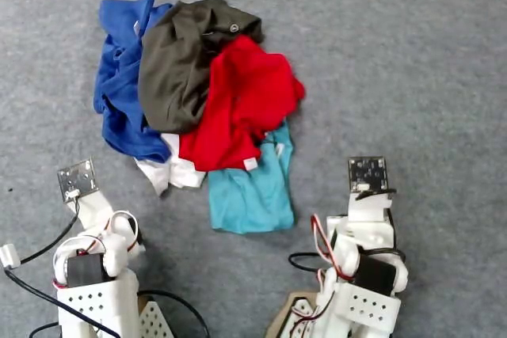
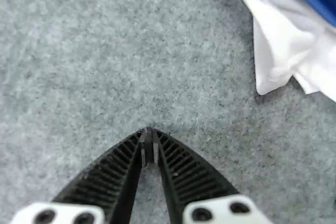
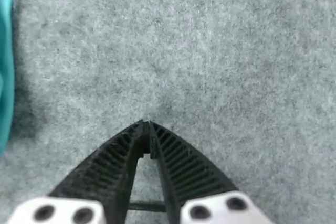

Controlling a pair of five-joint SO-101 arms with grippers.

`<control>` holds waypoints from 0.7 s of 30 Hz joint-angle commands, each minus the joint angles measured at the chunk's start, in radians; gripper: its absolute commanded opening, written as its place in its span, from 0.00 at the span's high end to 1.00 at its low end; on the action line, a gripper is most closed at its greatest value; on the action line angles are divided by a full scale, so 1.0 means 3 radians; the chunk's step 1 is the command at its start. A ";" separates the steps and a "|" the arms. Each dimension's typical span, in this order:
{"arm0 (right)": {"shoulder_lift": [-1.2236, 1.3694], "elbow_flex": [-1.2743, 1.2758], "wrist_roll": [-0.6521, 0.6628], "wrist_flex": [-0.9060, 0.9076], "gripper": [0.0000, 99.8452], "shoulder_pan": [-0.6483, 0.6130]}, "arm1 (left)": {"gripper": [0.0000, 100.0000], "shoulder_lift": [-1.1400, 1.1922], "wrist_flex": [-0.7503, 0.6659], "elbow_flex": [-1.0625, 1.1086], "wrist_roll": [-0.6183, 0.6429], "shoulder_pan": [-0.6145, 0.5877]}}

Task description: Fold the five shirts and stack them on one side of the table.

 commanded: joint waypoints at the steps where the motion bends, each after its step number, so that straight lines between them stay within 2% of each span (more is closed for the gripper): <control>1: -0.0309 -0.0003 -0.0020 0.0026 0.99 0.0038 | 0.98 -0.0233 0.0010 0.0026 0.0031 0.0128; 4: -0.0309 -0.0003 -0.0020 0.0026 0.99 0.0038 | 0.98 -0.0238 -0.0010 0.0020 0.0031 0.0230; 6: -0.0309 -0.0003 -0.0020 0.0026 0.99 0.0038 | 0.98 -0.0238 -0.0189 0.0010 0.0031 0.0225; 12: -0.0309 -0.0003 -0.0020 0.0026 0.99 0.0038 | 0.98 -0.0238 -0.1233 -0.0097 0.0031 0.0210; 16: -0.0309 -0.0003 -0.0020 0.0026 0.99 0.0038 | 0.98 -0.0238 -0.1713 -0.0092 0.0031 0.0215; 21: -0.0309 -0.0003 -0.0020 0.0026 0.99 0.0038 | 0.98 -0.0238 -0.1790 -0.0087 0.0031 0.0210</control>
